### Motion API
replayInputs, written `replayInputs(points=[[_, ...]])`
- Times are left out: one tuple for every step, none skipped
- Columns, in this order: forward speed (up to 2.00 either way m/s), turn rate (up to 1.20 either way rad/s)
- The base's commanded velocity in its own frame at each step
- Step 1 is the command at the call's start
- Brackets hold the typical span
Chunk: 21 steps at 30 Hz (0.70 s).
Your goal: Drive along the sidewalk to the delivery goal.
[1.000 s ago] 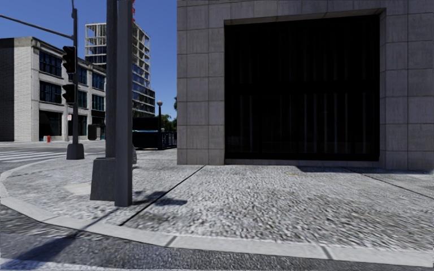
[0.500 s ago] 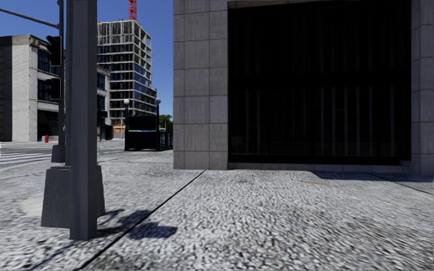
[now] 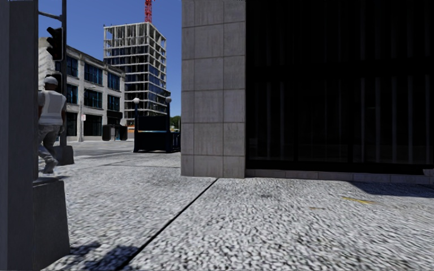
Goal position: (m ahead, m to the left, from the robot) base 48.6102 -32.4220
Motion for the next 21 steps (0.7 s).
replayInputs(points=[[1.53, 0.27], [1.53, 0.27], [1.49, 0.31], [1.46, 0.37], [1.40, 0.40], [1.40, 0.40], [1.36, 0.43], [1.33, 0.49], [1.32, 0.52], [1.32, 0.52], [1.31, 0.54], [1.31, 0.55], [1.31, 0.56], [1.31, 0.56], [1.31, 0.57], [1.31, 0.57], [1.31, 0.58], [1.31, 0.58], [1.31, 0.58], [1.31, 0.59], [1.31, 0.61]])
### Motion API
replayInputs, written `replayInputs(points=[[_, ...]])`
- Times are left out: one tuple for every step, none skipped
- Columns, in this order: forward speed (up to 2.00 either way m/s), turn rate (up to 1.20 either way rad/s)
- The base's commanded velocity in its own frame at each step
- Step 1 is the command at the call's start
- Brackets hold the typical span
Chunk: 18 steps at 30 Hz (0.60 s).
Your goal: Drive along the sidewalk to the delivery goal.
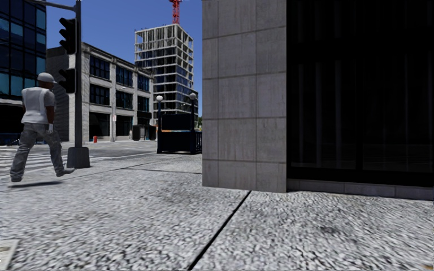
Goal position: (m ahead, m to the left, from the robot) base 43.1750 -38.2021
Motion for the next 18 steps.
replayInputs(points=[[1.31, 0.63], [1.31, 0.63], [1.31, 0.68], [1.31, 0.70], [1.31, 0.71], [1.31, 0.71], [1.31, 0.71], [1.31, 0.71], [1.31, 0.71], [1.31, 0.71], [1.31, 0.71], [1.31, 0.71], [1.31, 0.71], [1.31, 0.71], [1.31, 0.66], [1.31, 0.66], [1.31, 0.58], [1.31, 0.51]])
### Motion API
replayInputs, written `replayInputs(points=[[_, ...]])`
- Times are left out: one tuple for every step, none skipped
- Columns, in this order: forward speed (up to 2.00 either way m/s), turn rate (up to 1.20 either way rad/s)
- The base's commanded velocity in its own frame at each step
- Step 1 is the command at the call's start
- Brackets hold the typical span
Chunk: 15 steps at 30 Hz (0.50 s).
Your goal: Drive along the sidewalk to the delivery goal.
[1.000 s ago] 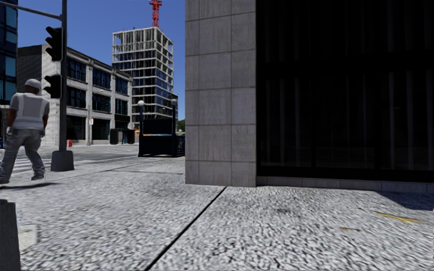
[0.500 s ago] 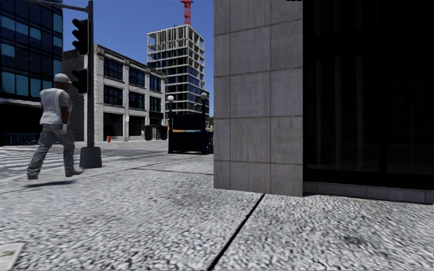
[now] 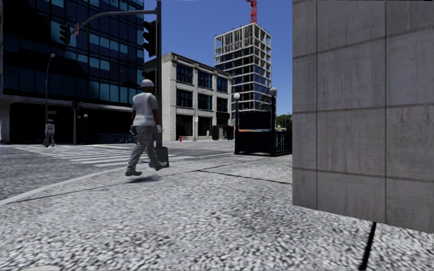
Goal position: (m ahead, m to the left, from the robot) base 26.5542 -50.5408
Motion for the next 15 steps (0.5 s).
replayInputs(points=[[1.31, 0.39], [1.31, 0.39], [1.31, 0.29], [1.31, 0.26], [1.31, 0.24], [1.31, 0.24], [1.31, 0.20], [1.31, 0.11], [1.31, 0.00], [1.31, 0.00], [1.33, 0.00], [1.38, 0.00], [1.42, 0.00], [1.43, 0.00], [1.43, 0.00]])
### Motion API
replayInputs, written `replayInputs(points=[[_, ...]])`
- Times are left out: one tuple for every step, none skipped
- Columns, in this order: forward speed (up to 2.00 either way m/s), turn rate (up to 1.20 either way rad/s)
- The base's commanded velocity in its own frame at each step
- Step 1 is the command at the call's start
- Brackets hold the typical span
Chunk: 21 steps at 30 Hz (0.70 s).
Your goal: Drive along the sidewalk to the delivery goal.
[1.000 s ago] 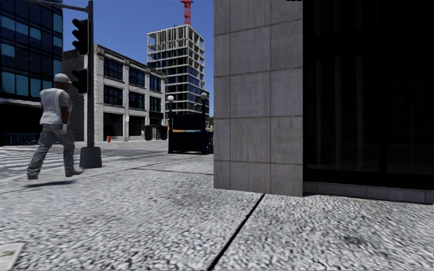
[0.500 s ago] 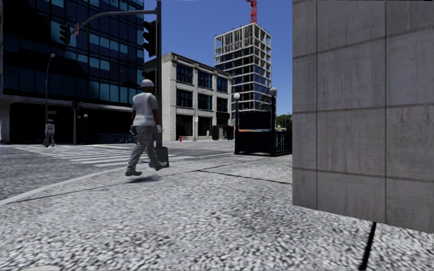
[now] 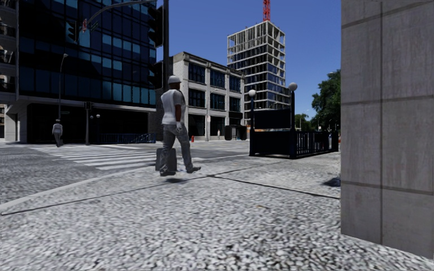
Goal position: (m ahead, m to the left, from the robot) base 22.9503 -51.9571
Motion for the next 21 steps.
replayInputs(points=[[1.46, 0.00], [1.47, 0.00], [1.47, 0.00], [1.47, 0.00], [1.48, 0.00], [1.48, 0.00], [1.50, 0.00], [1.52, 0.00], [1.52, 0.00], [1.53, 0.00], [1.53, 0.00], [1.53, 0.00], [1.53, 0.00], [1.53, 0.00], [1.53, 0.00], [1.53, -0.06], [1.53, -0.06], [1.52, -0.18], [1.52, -0.24], [1.52, -0.34], [1.52, -0.34]])
